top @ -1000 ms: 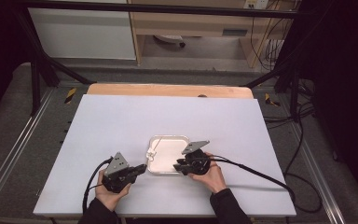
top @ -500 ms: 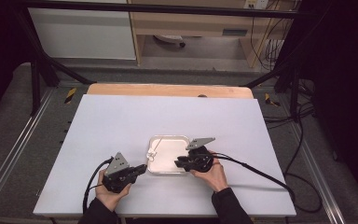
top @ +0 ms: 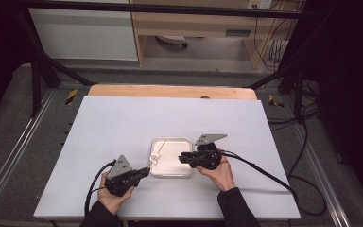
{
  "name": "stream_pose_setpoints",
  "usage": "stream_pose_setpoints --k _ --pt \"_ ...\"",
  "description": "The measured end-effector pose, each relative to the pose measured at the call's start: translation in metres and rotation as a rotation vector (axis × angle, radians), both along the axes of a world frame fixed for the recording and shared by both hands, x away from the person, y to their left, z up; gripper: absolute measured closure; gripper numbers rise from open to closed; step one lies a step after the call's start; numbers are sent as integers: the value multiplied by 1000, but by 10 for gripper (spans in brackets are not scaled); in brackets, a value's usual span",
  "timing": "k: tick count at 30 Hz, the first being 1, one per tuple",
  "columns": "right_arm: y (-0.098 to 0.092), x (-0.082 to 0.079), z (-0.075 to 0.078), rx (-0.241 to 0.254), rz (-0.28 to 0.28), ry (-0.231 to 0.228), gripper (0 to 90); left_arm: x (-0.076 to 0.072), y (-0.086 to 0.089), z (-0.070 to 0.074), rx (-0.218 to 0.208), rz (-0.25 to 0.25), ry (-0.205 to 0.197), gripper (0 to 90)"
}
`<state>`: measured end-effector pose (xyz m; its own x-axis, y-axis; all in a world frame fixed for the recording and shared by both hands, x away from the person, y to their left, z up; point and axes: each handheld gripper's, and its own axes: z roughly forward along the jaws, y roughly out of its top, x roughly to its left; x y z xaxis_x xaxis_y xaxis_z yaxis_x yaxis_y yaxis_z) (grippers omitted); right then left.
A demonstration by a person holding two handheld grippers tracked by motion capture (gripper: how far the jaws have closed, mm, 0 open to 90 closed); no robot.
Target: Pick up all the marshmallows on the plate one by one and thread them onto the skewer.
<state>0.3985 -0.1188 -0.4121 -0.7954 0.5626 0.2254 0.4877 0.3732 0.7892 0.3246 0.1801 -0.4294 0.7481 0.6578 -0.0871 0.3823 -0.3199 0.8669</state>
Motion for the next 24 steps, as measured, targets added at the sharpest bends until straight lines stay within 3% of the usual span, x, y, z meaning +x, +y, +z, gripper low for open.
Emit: stream_pose_setpoints --k 10,20,24 --pt "12 4 -31 -103 6 46 775 0 1 0 -1 0 0 891" --pt "13 1 -37 -158 24 16 691 0 0 0 -1 1 0 891" --pt "13 0 -37 -170 27 2 740 0 0 0 0 0 -1 891"
